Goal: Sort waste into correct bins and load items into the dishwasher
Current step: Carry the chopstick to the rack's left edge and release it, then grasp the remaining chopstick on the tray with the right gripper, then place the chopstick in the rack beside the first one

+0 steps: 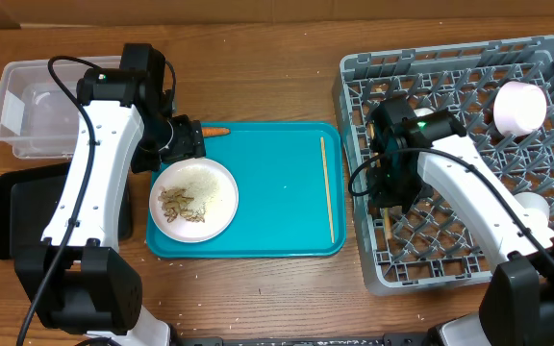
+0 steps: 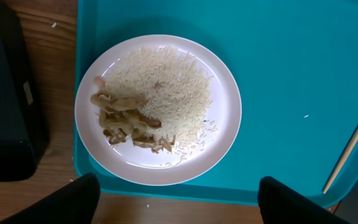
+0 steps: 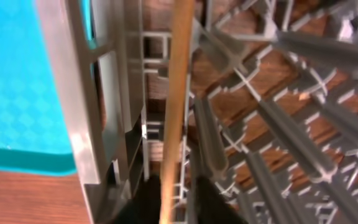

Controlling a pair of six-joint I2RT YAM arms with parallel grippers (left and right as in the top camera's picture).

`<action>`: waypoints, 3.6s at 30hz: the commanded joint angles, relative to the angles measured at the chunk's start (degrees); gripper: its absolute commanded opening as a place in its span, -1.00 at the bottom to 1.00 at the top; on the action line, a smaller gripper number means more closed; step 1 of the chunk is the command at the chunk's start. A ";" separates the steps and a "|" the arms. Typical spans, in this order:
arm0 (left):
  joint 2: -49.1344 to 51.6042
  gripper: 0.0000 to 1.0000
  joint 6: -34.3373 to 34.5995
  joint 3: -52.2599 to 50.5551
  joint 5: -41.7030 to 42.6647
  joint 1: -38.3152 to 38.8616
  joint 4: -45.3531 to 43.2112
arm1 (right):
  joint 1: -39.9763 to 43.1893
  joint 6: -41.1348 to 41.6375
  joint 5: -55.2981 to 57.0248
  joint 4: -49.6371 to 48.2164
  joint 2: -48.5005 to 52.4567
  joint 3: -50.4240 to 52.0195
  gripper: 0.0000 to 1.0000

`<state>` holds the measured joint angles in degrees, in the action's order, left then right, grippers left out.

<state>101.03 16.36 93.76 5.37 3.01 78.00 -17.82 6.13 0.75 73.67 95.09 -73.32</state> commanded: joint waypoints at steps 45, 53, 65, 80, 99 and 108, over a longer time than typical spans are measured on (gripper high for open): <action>-1.40 0.70 0.37 0.85 0.61 0.39 -0.04 | -11.80 9.44 -5.81 -7.50 25.75 -16.09 0.17; -1.40 0.70 0.39 0.85 0.63 0.39 -0.07 | -11.80 11.76 -5.84 -13.40 25.81 -8.90 0.06; -1.40 0.70 0.39 0.85 0.63 0.39 -0.07 | -11.80 11.93 -7.93 -11.17 25.66 -10.86 -0.92; -1.40 0.70 0.39 0.85 0.63 0.39 0.15 | -7.78 7.10 3.65 -0.09 6.99 -27.96 -0.92; -1.40 0.71 0.59 0.85 0.68 0.42 0.22 | 1.33 -1.66 -3.58 -4.61 5.97 -6.67 -0.92; -1.40 0.74 0.57 0.85 0.66 0.42 0.17 | 1.36 -1.62 -3.89 -6.93 5.42 -3.87 -0.53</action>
<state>101.03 16.36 93.76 5.39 3.01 78.19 -16.27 4.97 -2.37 67.31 100.90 -76.97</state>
